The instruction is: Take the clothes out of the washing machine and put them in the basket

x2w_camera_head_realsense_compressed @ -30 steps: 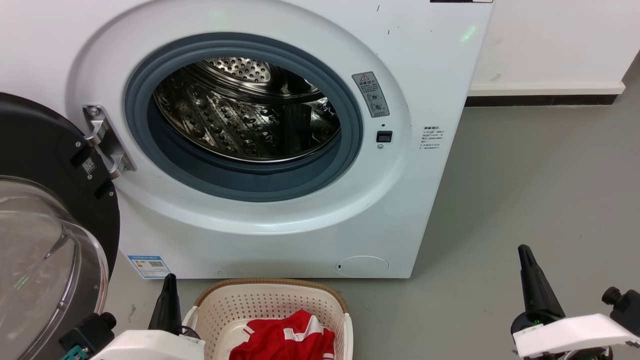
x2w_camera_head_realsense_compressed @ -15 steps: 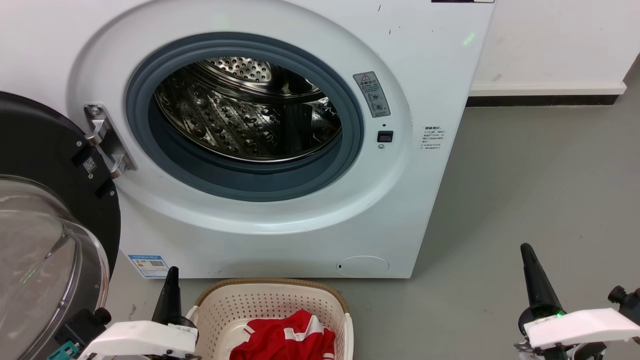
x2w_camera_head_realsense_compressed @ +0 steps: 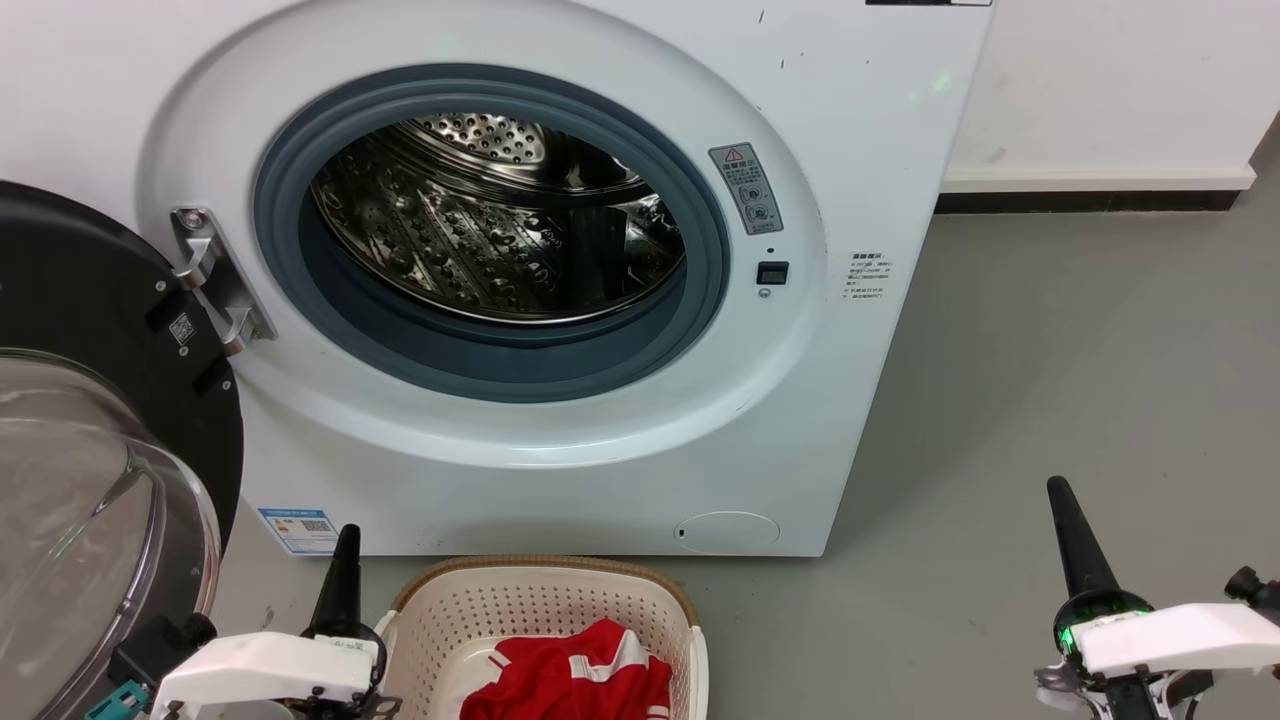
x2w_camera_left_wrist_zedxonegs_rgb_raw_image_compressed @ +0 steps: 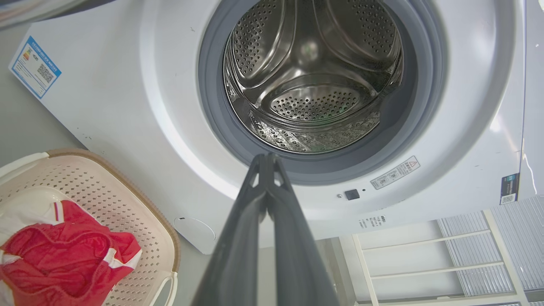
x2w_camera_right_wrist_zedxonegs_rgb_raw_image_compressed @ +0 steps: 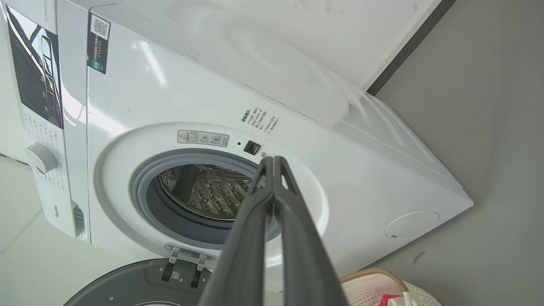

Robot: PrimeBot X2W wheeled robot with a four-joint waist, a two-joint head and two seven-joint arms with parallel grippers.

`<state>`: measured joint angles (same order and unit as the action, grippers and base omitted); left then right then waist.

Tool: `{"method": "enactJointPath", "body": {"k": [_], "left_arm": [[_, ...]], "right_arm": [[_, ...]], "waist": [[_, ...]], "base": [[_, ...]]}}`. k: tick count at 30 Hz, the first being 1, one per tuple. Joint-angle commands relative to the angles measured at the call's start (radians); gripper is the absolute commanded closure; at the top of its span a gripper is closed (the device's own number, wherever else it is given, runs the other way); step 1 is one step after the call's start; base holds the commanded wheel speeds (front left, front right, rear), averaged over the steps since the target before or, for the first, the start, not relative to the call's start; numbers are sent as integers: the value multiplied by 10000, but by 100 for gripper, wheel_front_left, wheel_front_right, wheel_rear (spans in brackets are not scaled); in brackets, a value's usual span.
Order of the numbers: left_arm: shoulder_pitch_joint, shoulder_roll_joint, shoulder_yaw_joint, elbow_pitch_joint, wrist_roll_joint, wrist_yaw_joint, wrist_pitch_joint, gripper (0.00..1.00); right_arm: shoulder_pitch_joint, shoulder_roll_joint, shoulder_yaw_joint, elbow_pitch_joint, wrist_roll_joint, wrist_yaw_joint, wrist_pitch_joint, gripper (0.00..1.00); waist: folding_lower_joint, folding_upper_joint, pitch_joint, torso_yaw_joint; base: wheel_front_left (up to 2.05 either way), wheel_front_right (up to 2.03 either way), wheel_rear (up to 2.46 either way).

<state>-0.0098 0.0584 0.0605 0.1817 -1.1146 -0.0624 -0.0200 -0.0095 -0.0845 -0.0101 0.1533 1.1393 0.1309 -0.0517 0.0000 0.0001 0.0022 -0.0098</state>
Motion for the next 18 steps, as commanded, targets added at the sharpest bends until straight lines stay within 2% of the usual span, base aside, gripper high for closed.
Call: {"method": "enactJointPath", "body": {"k": [1, 18], "left_arm": [[-259, 65, 33, -45, -263, -93, 54, 100], [-527, 55, 174, 203, -1964, -306, 474, 100]], "right_arm": [[-292, -56, -39, -25, 273, 0, 68, 100], [-556, -39, -232, 301, 1984, -1, 500, 100]], "waist": [[0, -1, 0, 2], [0, -1, 3, 31]], "base": [[0, 0, 0], [0, 0, 0]]}}
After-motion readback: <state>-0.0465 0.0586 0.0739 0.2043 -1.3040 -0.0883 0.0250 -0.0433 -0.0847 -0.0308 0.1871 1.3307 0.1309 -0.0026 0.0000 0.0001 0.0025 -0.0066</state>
